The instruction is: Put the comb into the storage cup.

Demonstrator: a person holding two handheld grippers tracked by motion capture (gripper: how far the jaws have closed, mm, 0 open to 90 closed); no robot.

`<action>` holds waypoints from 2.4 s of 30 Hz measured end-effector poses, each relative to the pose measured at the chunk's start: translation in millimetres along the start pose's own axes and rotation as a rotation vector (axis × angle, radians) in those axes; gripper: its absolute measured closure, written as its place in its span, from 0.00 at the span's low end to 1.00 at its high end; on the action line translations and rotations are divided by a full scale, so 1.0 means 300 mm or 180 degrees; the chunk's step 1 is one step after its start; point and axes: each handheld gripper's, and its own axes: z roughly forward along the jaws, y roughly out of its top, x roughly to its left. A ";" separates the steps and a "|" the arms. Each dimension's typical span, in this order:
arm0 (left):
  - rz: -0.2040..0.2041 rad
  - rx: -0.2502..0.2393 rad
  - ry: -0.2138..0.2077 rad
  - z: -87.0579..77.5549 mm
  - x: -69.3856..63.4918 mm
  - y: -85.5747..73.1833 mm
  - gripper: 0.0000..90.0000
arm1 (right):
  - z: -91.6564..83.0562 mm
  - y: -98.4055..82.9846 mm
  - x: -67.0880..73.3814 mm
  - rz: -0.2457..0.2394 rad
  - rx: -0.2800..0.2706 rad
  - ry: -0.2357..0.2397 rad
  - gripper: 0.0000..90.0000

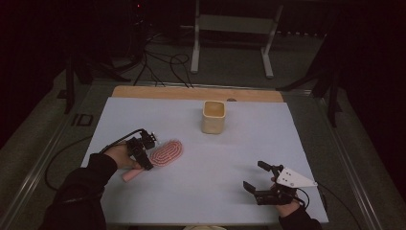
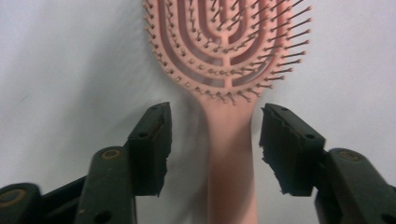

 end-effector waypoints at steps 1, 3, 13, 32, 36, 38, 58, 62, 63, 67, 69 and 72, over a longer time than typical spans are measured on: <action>-0.0016 -0.0002 -0.0008 0.002 0.000 0.000 0.54 | 0.000 -0.001 -0.001 0.0012 0.0005 -0.0001 0.10; -0.0029 0.0014 0.0020 0.009 0.000 0.001 0.56 | 0.001 -0.002 -0.001 0.0009 0.0019 -0.0007 0.10; -0.0025 0.0058 0.0005 0.019 -0.007 0.009 0.65 | 0.000 -0.001 -0.001 0.0015 0.0009 -0.0011 0.10; -0.0120 0.0105 0.0067 0.023 -0.016 0.014 0.78 | 0.000 -0.002 -0.001 0.0014 0.0032 -0.0033 0.10; -0.0133 0.0076 0.0073 0.022 -0.017 0.011 0.79 | 0.001 -0.002 -0.003 0.0028 0.0033 -0.0027 0.10; -0.0139 0.0060 0.0071 0.020 -0.016 0.007 0.79 | 0.001 -0.002 -0.003 0.0016 0.0030 -0.0031 0.10; -0.0094 -0.0377 0.0031 -0.051 -0.061 0.012 0.79 | -0.001 -0.001 -0.006 0.0034 0.0014 -0.0035 0.10; -0.0084 -0.0483 0.0030 -0.063 -0.073 0.020 0.79 | -0.002 -0.001 -0.004 0.0032 0.0015 -0.0033 0.10; -0.0090 -0.0512 0.0029 -0.066 -0.075 0.022 0.79 | -0.002 -0.001 -0.005 0.0030 0.0015 -0.0030 0.10; -0.0073 -0.0601 -0.0011 -0.076 -0.087 0.027 0.79 | -0.002 -0.001 -0.005 0.0032 0.0017 -0.0036 0.10; -0.0078 -0.0646 -0.0005 -0.081 -0.093 0.031 0.79 | -0.002 -0.002 -0.006 0.0039 0.0020 -0.0035 0.10; -0.0063 -0.0704 -0.0022 -0.089 -0.099 0.039 0.79 | 0.000 -0.002 -0.004 0.0034 0.0032 -0.0033 0.10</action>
